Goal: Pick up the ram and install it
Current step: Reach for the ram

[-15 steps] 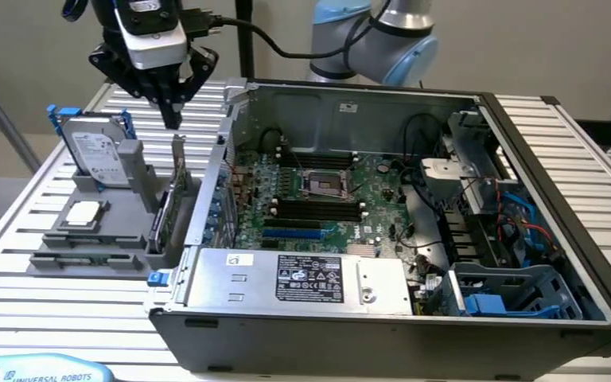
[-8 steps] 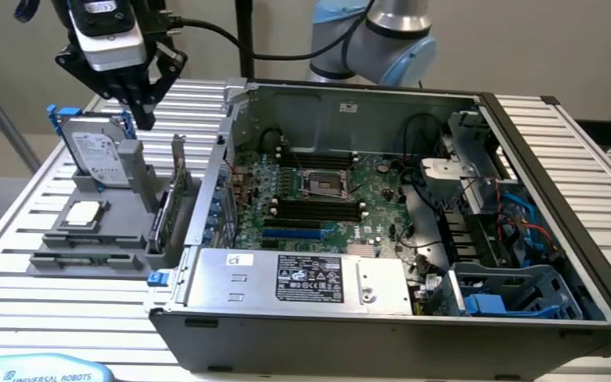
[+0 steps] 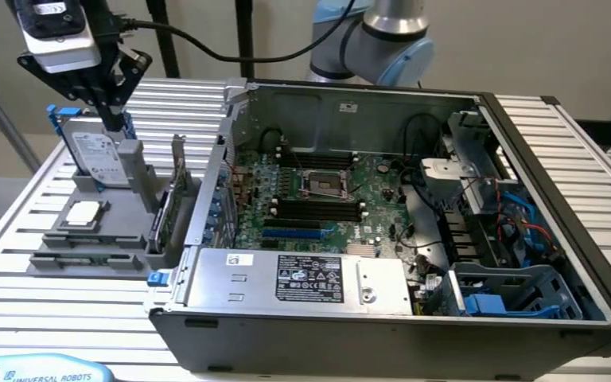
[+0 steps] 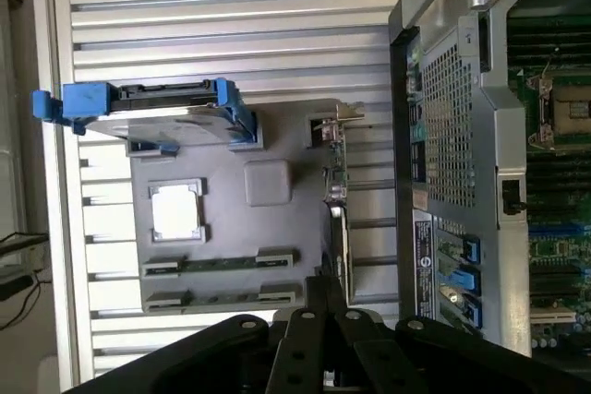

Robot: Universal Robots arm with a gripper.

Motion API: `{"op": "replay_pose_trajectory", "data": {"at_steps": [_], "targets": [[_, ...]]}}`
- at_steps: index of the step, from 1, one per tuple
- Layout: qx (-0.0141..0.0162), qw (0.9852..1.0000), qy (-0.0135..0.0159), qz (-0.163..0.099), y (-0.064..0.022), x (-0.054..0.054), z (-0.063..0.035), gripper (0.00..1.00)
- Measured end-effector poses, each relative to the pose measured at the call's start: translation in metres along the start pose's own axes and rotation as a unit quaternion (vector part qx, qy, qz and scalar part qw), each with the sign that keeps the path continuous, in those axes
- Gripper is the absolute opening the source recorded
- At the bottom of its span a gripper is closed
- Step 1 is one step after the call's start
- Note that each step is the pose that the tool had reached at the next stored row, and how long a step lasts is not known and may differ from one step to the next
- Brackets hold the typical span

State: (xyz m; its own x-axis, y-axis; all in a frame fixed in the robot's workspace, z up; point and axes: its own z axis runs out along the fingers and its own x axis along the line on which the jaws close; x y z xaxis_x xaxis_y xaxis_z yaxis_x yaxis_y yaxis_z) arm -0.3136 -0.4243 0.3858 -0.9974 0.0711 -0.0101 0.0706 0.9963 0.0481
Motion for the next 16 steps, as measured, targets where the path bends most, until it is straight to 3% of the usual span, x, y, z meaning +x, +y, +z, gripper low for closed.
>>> {"op": "replay_pose_trajectory", "data": {"at_steps": [16], "targets": [[0.0002,1.0,0.0026,0.0,-0.009,0.073,0.0058,0.11]]}}
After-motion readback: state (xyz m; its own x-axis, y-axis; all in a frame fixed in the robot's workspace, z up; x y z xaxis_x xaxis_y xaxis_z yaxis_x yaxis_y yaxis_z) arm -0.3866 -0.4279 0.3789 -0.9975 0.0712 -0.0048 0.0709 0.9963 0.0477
